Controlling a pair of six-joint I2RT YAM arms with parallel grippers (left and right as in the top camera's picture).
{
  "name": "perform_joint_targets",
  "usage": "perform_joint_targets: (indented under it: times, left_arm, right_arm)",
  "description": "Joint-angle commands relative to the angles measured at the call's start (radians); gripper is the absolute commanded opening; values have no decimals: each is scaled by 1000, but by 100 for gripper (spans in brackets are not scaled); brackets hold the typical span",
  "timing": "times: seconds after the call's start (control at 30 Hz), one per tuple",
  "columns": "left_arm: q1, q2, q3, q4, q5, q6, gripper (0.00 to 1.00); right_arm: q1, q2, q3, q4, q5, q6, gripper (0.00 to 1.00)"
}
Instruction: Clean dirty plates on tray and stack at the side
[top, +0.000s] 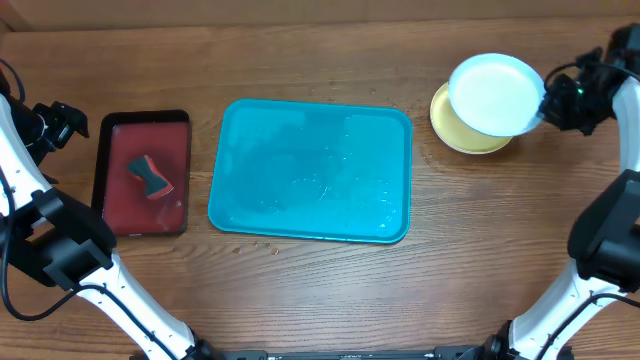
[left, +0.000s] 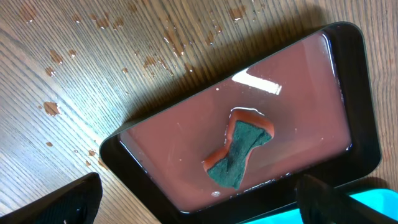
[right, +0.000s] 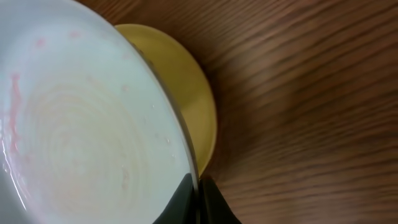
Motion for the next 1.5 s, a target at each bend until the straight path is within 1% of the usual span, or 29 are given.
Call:
perform_joint_targets:
  times: [0.0, 0.2, 0.23, 0.27, 0.3, 0.33, 0.37, 0.47, 0.5, 0.57, 0.7, 0.87, 1.1, 1.23, 1.3, 1.37, 1.47]
  left_arm:
    - [-3, -23, 16, 1, 0, 20, 100]
    - [-3, -23, 16, 1, 0, 20, 100]
    - [-3, -23, 16, 1, 0, 20, 100]
    - [-3, -23, 16, 1, 0, 20, 100]
    - [-3, -23, 16, 1, 0, 20, 100]
    - [-3, -23, 16, 1, 0, 20, 100]
    - [-2, -23, 16, 1, 0, 20, 100]
    - [-2, -23, 16, 1, 0, 20, 100]
    - [-2, -23, 16, 1, 0, 20, 100]
    - [-3, -23, 16, 1, 0, 20, 100]
    - [-7, -23, 16, 1, 0, 20, 100]
    - [-7, -23, 16, 1, 0, 20, 100]
    - [-9, -23, 16, 1, 0, 20, 100]
    - [-9, -23, 16, 1, 0, 20, 100]
    - [-9, -23, 16, 1, 0, 20, 100]
    - [-9, -23, 16, 1, 0, 20, 100]
    - [-9, -23, 16, 1, 0, 20, 100]
  right_arm:
    - [17, -31, -90, 73, -31, -6, 4]
    - [31, -31, -196, 205, -30, 2, 5]
    - [30, -31, -200, 209, -30, 2, 11]
    - [30, -31, -203, 214, -30, 1, 25]
    - [30, -31, -204, 216, -31, 1, 36]
    - [31, -31, -204, 214, -31, 0, 43]
    - [31, -31, -204, 210, -32, 0, 47]
    - [31, -34, -204, 186, -67, 1, 52]
    - [30, -39, -204, 177, -84, 0, 56]
    - [31, -60, -204, 157, -100, 1, 73]
    - [31, -166, -204, 77, -114, 1, 100]
    - [61, -361, -204, -84, -109, 0, 100]
    - [171, -601, -211, -264, -98, -1, 100]
    - [224, -688, -211, -405, -99, 0, 100]
    - [233, -705, -211, -465, -99, 0, 100]
    - [232, -706, -211, -505, -99, 0, 100]
    - [232, -703, -211, -513, -98, 0, 100]
